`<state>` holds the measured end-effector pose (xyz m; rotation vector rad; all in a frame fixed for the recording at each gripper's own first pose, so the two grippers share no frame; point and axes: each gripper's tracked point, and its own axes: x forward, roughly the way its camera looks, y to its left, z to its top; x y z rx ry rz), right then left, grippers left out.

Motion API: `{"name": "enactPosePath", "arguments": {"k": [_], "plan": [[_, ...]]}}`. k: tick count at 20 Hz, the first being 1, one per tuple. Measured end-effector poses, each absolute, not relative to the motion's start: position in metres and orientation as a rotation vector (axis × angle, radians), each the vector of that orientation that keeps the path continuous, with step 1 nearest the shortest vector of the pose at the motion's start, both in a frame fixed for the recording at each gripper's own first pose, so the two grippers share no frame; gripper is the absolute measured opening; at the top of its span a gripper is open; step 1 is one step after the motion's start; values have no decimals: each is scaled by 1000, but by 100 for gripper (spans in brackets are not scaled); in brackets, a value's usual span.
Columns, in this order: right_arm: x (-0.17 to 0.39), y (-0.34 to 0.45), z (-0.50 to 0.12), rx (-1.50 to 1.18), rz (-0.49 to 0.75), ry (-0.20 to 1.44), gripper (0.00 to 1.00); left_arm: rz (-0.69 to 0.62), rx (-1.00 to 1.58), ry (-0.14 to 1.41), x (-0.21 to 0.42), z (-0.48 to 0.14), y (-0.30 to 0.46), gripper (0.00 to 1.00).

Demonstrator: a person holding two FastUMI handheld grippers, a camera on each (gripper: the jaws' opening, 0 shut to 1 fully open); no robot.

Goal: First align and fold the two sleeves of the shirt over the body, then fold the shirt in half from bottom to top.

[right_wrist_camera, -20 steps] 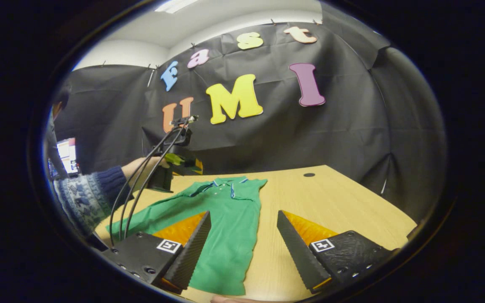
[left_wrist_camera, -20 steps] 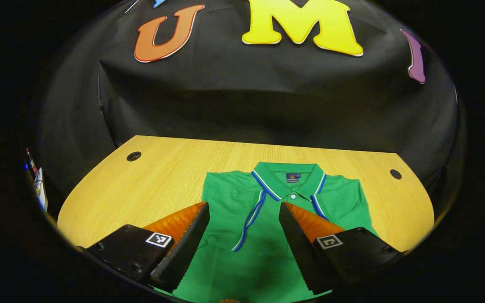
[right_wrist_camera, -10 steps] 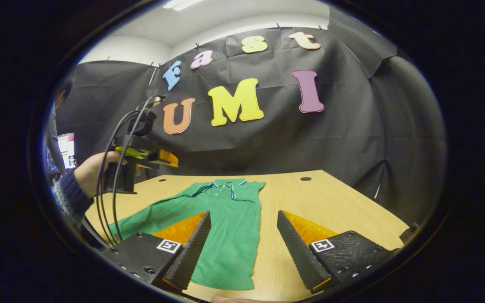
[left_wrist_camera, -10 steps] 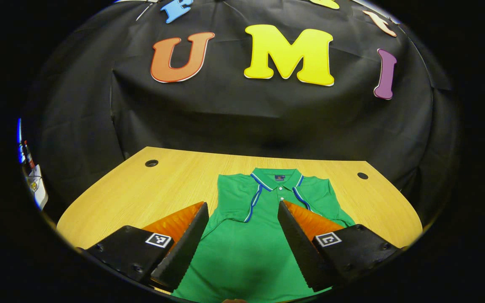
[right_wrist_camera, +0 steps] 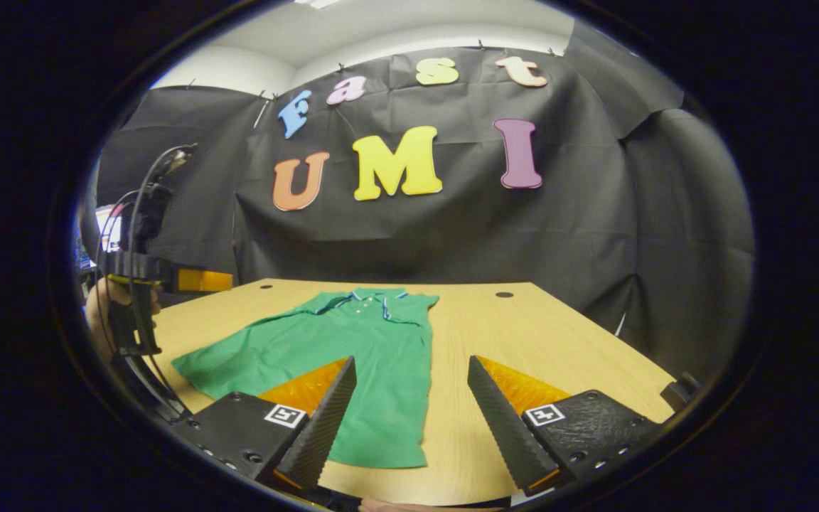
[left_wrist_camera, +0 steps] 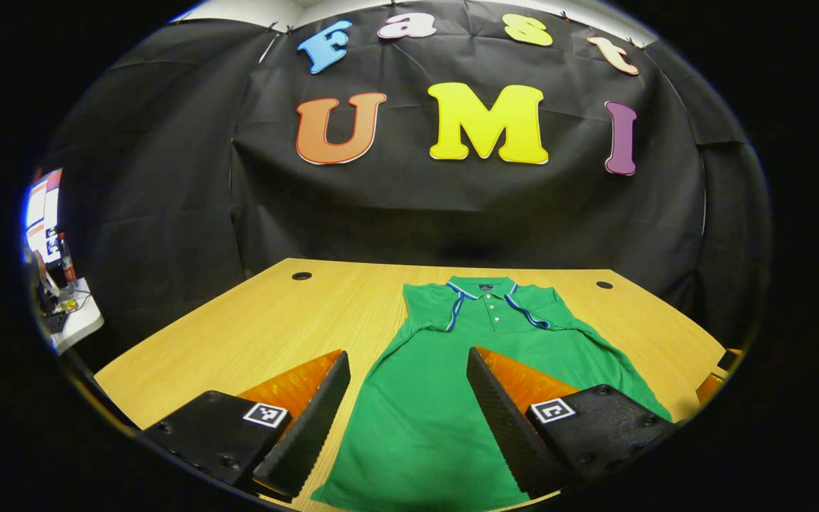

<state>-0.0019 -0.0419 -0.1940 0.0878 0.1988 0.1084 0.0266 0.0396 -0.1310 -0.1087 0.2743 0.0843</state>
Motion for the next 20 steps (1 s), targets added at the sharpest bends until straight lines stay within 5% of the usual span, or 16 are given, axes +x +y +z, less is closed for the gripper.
{"name": "enactPosePath", "arguments": {"k": [7, 20], "plan": [[-26, -39, -251, 24, 63, 328, 96, 86, -94, 388, -46, -216, 50, 100], [-16, -17, -280, 75, 80, 413, 93, 85, -48, 381, -41, -250, 63, 96]]}}
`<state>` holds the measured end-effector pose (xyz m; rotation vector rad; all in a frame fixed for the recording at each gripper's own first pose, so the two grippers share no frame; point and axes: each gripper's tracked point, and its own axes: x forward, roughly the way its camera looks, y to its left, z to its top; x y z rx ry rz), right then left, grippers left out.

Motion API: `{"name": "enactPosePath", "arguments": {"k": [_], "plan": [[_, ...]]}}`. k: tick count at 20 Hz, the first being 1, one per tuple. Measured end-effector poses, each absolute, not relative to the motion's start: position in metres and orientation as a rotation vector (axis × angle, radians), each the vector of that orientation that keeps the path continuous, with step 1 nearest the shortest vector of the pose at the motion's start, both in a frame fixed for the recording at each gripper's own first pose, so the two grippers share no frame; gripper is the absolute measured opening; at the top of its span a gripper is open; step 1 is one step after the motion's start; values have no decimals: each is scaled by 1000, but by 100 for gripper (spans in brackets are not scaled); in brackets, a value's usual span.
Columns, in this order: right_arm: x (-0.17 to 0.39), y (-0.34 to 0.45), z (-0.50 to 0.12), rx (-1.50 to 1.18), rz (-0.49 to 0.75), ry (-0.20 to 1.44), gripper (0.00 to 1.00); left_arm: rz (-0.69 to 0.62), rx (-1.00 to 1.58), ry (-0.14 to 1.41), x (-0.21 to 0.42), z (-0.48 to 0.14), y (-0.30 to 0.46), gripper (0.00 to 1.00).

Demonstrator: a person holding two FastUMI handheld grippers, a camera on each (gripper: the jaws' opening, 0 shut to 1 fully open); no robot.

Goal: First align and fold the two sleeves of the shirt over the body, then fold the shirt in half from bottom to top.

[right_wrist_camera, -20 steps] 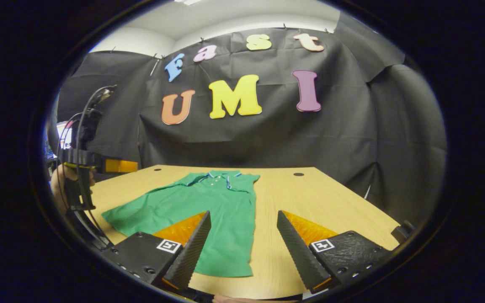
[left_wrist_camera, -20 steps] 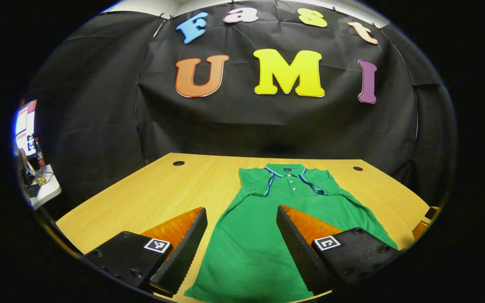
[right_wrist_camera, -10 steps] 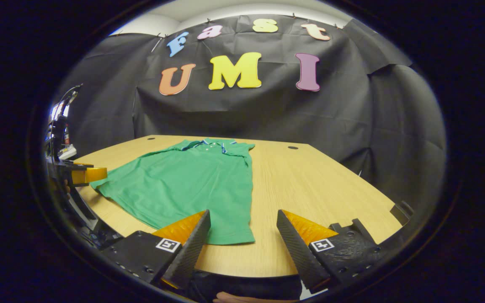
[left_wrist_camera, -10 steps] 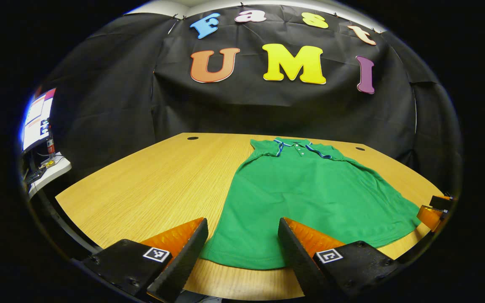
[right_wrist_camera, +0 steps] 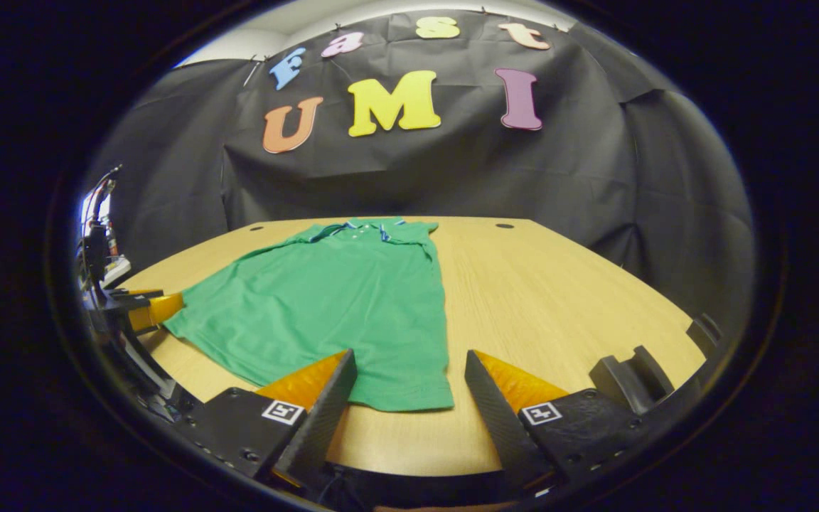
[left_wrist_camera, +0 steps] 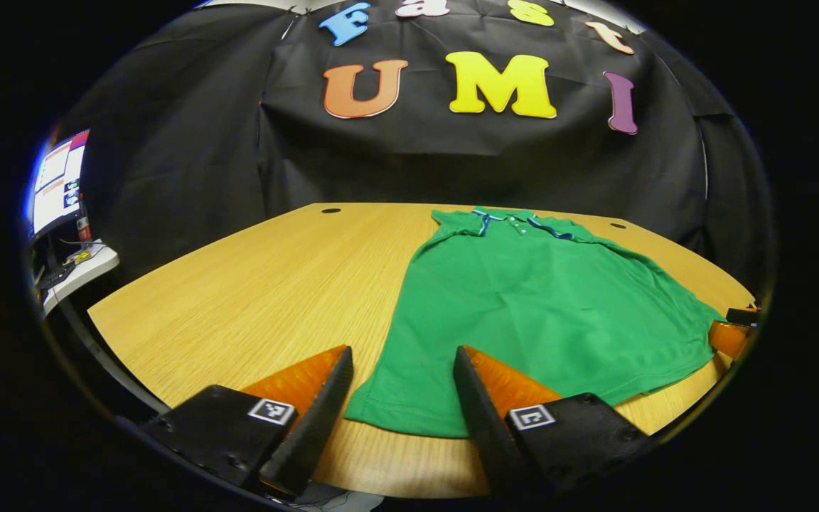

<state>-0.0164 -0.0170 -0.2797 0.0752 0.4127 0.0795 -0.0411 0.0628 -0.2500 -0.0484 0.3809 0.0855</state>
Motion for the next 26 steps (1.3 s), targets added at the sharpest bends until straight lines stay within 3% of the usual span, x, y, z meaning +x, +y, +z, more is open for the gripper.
{"name": "enactPosePath", "arguments": {"k": [1, 3, 4, 5, 8, 11, 12, 13, 20, 26], "plan": [[-16, -14, -282, 77, 88, 417, 92, 83, -47, 384, -41, -251, 64, 83], [-16, -9, -282, 80, 104, 411, 78, 73, -43, 397, -39, -251, 62, 74], [-15, -6, -282, 89, 110, 415, 66, 66, -38, 398, -39, -251, 60, 67], [-15, -5, -282, 96, 114, 412, 53, 64, -35, 399, -39, -250, 62, 46], [-13, 1, -281, 107, 137, 411, 16, 59, -37, 416, -39, -250, 62, 32], [-10, 3, -281, 68, 152, 391, 13, 61, -57, 431, -36, -250, 63, 23], [-10, 3, -279, 58, 152, 390, 3, 65, -73, 429, -35, -249, 63, 19], [-10, 5, -279, 52, 154, 393, 3, 66, -87, 427, -36, -249, 63, 11], [-6, 0, -273, 70, 163, 397, 0, 50, -111, 421, -37, -240, 63, 8], [10, -3, -227, 96, 171, 317, 0, 48, -130, 373, -29, -213, 65, 8]]}}
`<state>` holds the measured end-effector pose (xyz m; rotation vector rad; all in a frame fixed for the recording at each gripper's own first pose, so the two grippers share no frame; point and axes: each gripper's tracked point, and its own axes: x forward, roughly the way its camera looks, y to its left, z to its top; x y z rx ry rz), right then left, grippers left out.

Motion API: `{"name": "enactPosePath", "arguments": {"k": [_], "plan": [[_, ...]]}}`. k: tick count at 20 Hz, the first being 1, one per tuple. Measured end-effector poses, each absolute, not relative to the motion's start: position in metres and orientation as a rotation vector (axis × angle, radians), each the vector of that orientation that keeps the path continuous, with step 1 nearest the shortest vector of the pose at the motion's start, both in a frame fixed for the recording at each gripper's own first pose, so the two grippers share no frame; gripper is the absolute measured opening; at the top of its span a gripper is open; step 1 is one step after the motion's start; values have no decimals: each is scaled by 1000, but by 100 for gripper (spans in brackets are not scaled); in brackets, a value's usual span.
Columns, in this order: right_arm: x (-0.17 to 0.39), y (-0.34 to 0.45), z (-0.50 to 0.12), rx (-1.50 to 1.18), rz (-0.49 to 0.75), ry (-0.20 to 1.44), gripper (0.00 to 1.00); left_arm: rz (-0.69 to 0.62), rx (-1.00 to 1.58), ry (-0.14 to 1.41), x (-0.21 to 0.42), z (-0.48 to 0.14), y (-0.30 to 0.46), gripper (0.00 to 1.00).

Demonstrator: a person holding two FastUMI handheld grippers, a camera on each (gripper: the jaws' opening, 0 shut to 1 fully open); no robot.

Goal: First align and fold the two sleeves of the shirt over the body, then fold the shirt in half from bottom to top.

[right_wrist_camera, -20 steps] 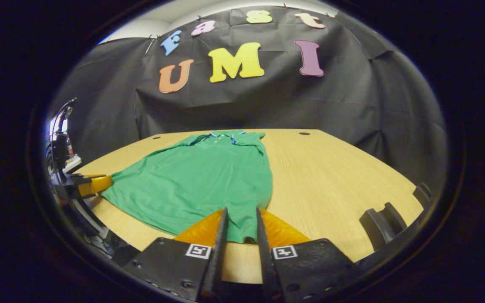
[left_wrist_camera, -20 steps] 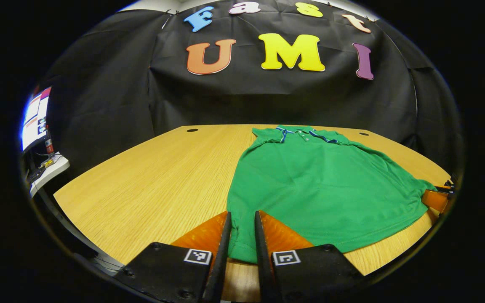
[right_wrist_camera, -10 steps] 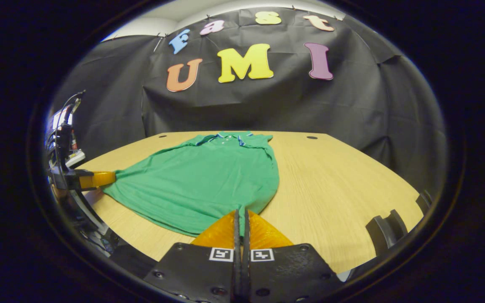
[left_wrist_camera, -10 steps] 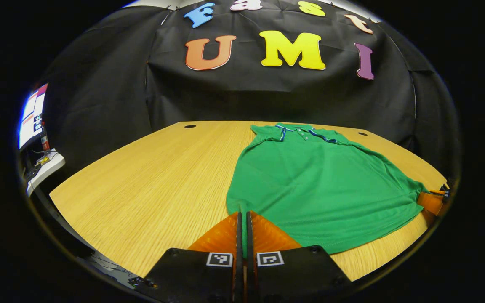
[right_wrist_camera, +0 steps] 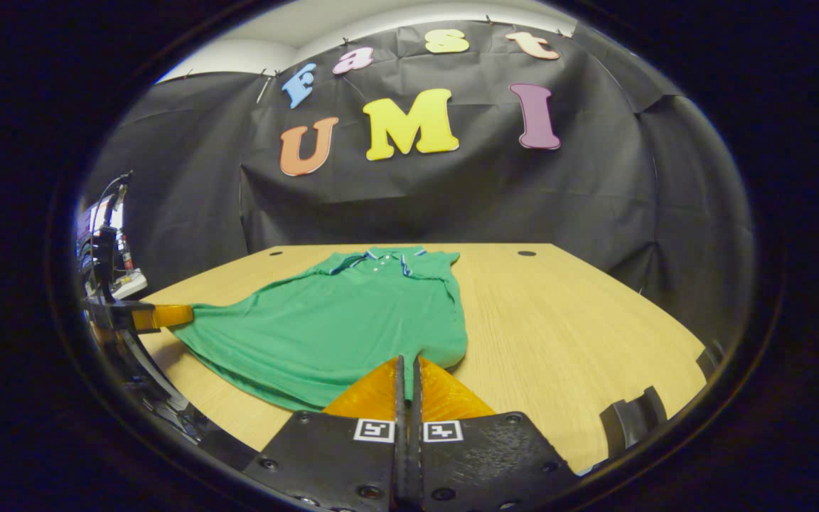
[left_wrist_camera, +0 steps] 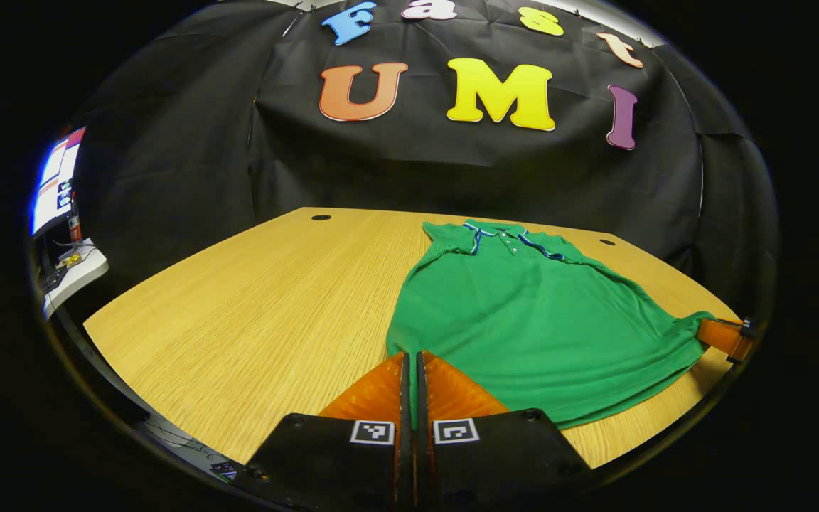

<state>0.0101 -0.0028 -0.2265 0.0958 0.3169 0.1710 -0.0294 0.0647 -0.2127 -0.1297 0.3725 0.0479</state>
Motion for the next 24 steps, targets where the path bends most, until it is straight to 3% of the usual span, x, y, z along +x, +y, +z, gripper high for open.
{"name": "enactPosePath", "arguments": {"k": [7, 14, 20, 24], "plan": [[49, -6, -188, 94, 168, 267, 0, 47, -92, 279, 1, -160, 68, 7], [119, -10, -141, 119, 175, 258, 0, 15, -136, 230, 79, -118, 67, 8], [203, -11, -83, 129, 172, 165, 0, 1, -107, 199, 156, -92, 70, 7], [268, -17, -76, 39, 127, 157, 0, -16, -97, 182, 218, -82, 68, 7]]}}
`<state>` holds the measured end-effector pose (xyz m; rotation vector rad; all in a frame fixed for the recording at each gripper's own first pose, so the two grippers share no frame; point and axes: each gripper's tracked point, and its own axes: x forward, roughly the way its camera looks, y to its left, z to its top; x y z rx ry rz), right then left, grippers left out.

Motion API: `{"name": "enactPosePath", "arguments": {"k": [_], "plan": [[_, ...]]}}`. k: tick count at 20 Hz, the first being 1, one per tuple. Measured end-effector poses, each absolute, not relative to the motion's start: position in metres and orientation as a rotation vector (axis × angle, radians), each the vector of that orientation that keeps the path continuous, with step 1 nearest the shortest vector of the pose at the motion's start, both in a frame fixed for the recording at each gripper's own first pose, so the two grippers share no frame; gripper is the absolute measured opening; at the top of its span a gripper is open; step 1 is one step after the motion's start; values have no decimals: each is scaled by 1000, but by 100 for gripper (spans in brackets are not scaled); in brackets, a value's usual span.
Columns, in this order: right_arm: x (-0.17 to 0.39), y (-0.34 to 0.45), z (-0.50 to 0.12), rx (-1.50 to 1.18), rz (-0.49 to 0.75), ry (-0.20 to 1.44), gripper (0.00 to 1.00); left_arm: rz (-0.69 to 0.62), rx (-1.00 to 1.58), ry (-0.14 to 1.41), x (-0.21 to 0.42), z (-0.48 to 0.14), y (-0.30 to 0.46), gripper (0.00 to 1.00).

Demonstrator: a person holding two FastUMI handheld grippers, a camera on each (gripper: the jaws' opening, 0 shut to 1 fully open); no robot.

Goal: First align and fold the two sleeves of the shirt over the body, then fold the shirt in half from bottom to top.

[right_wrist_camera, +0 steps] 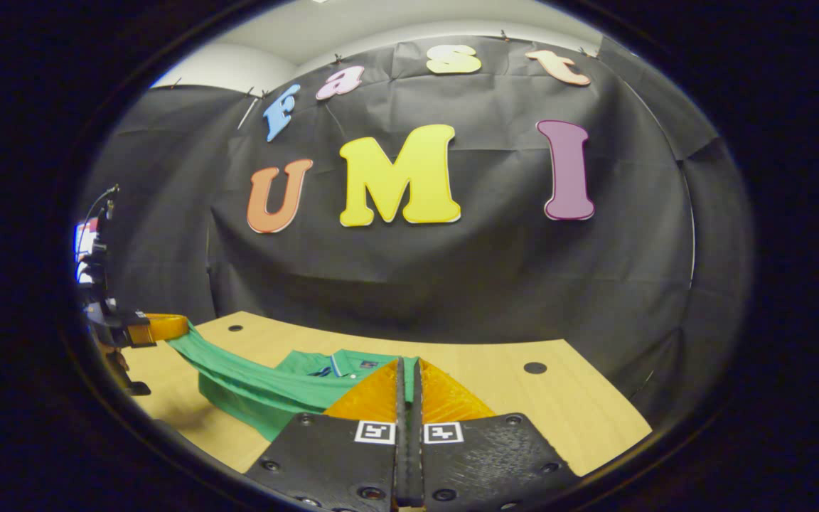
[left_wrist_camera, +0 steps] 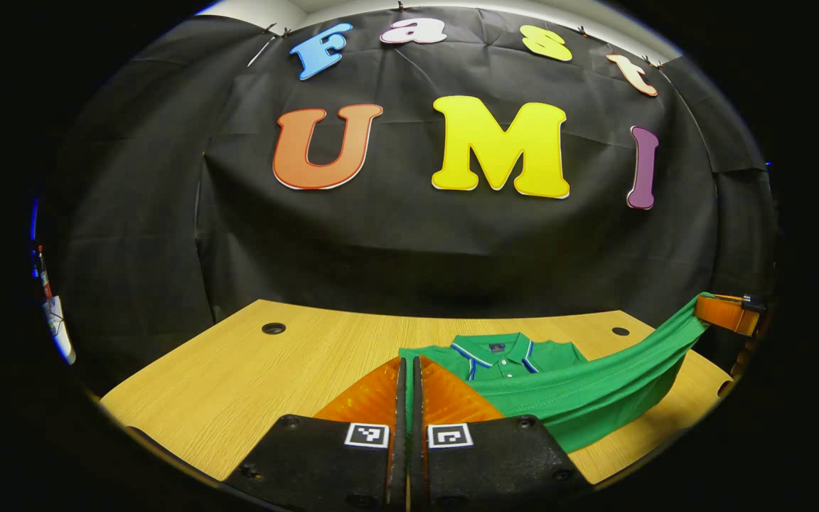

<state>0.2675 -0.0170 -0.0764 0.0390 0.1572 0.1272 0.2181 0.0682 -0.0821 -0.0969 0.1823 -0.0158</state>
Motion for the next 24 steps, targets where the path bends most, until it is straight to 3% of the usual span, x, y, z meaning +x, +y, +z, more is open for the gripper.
{"name": "enactPosePath", "arguments": {"k": [12, 20, 24], "plan": [[457, -14, -107, 6, 35, 182, 0, -27, -71, 193, 395, -104, 71, 7], [504, -12, -145, -17, -17, 190, 1, -35, -51, 255, 444, -165, 70, 8], [508, -11, -160, -50, -38, 213, 5, -12, -50, 271, 445, -178, 77, 18]]}}
